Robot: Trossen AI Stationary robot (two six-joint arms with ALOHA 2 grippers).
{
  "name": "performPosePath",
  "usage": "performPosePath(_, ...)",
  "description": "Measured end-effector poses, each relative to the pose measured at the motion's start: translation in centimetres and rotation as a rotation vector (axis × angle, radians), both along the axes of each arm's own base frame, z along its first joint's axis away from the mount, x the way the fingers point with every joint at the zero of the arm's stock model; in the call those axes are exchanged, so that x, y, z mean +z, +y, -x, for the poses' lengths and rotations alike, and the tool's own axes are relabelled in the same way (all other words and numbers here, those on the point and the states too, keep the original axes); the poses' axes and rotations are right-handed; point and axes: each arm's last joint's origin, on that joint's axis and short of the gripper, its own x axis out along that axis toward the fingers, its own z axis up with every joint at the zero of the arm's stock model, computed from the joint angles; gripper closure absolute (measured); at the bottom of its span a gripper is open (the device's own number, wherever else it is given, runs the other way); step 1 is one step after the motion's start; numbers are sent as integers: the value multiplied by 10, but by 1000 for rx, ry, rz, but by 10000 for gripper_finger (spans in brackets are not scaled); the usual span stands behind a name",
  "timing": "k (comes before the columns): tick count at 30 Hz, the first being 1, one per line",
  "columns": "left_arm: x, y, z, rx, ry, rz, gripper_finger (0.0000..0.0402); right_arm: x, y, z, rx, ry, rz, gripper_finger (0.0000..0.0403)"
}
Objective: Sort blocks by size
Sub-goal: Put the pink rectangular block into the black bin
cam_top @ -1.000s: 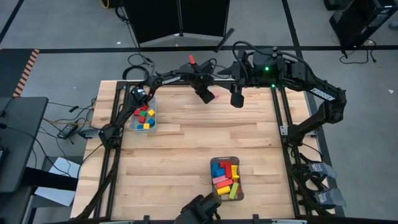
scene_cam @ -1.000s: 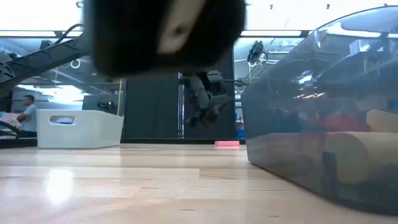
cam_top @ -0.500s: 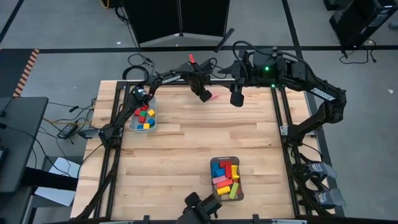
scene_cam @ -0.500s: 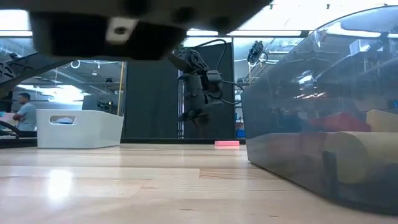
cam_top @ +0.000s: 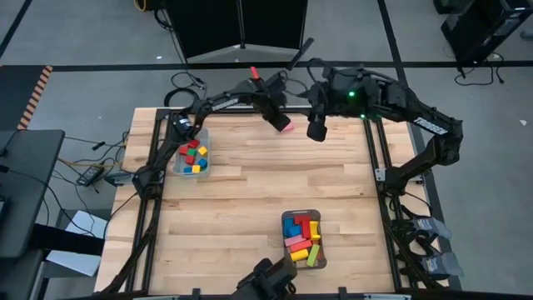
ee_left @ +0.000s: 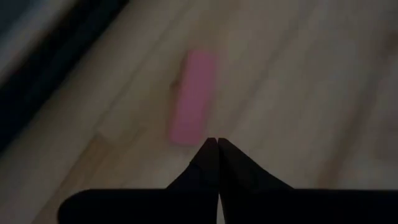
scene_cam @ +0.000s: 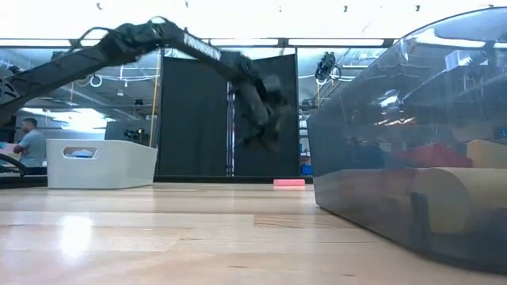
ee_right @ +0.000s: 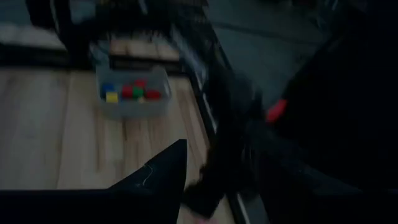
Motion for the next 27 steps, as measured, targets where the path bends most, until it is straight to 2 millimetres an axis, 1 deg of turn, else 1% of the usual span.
performPosePath(2, 26, -4, 5, -25, -48, -41, 401, -11, -5, -2, -12, 39, -7, 215)
performPosePath(4, 52, -5, 11, -13, -90, -100, 401, -25, -11, -5, -14, 81, -5, 215)
performPosePath(6, 73, -5, 20, 3, -112, -147, 401, -40, -20, -9, -16, 95, -1, 215)
performPosePath(10, 124, -11, 44, 30, -169, -243, 401, -82, -42, -15, 13, 116, -47, 215)
performPosePath(12, 146, -16, 59, 50, -186, -284, 401, -104, -52, -14, 35, 126, -85, 215)
performPosePath(13, 153, -19, 67, 59, -187, -298, 401, -112, -57, -12, 41, 122, -97, 215)
performPosePath(17, 176, -29, 103, 107, -201, -340, 401, -154, -80, -6, 41, 185, -86, 215)
performPosePath(18, 182, -32, 113, 117, -220, -355, 401, -166, -85, -5, 41, 207, -73, 215)
performPosePath(20, 193, -44, 133, 137, -260, -384, 401, -181, -98, -4, 50, 230, -61, 215)
performPosePath(23, 196, -65, 154, 153, -330, -402, 401, -202, -119, -9, 75, 253, -118, 215)
performPosePath(27, 189, -91, 174, 170, -426, -408, 401, -234, -150, -25, 77, 327, -227, 215)
